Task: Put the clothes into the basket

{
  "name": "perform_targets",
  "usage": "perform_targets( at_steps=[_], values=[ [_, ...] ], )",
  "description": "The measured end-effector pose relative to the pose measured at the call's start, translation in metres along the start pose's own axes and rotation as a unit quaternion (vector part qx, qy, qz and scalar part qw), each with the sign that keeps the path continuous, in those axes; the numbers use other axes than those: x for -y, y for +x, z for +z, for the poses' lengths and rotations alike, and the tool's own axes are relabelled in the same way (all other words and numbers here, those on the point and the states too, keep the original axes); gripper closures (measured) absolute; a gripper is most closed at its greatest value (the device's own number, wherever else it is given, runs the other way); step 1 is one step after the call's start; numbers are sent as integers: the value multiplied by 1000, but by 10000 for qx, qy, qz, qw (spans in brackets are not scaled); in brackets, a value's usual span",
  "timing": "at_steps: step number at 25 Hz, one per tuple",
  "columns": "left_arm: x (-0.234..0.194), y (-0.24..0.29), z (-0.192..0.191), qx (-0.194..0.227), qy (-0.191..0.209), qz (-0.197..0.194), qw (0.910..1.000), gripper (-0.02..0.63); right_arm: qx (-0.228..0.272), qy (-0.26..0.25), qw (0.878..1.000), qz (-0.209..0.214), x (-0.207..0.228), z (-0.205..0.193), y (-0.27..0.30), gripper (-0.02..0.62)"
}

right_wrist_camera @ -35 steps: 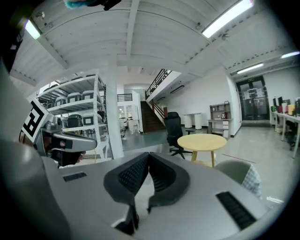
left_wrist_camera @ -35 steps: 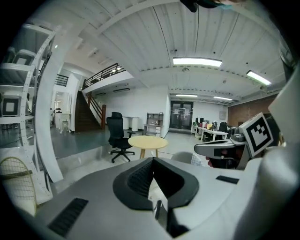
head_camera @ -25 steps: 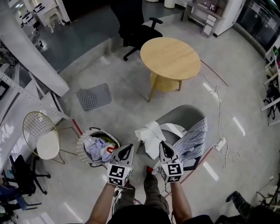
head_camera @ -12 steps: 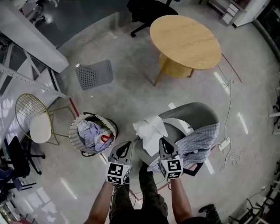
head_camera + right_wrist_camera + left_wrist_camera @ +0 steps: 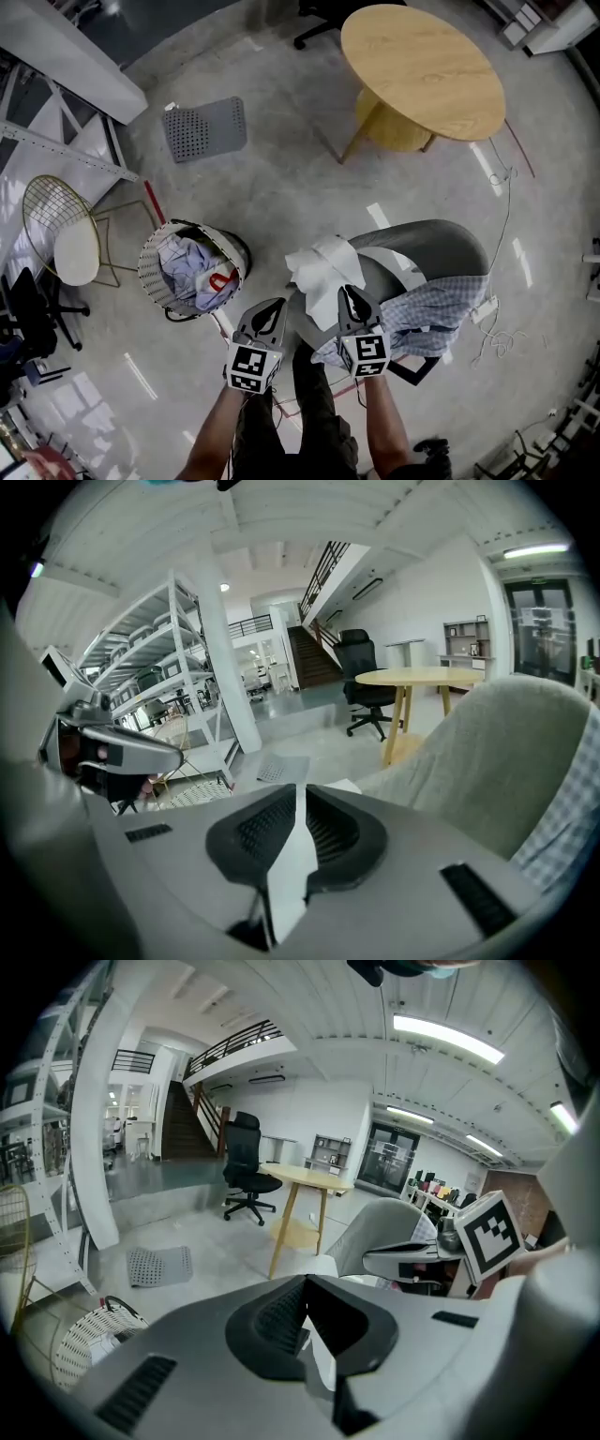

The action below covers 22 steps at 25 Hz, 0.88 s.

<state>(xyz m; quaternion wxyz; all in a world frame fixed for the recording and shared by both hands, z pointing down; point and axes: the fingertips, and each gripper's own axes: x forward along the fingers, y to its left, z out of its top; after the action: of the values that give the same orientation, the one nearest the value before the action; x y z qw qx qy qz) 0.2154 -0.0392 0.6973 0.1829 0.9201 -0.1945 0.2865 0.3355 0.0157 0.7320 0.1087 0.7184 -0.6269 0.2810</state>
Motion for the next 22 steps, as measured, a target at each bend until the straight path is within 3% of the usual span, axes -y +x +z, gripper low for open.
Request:
perform_targets(
  at_steps=[2,4,9,13,22],
  values=[
    [-3,0,-2,-2,-63,46,10000,600,-67,70,9999,113,-1,-6,8,556],
    [-4,1,-4,-30,-115,75,9999,600,-220,225,9990,316,-2,-12,15,416],
    [-8,7,-11,-142,-220,123,9996,600,-507,302,9969,511,0,-22,41,288],
    [-11,13,-22,-241,-306,173,9991,600,-646,232,9961,554,2,-30,59,255],
    [-22,21,-35,-323,-490,292,9979,600,-928,244,9934,626,4,-49,83,245]
  ],
)
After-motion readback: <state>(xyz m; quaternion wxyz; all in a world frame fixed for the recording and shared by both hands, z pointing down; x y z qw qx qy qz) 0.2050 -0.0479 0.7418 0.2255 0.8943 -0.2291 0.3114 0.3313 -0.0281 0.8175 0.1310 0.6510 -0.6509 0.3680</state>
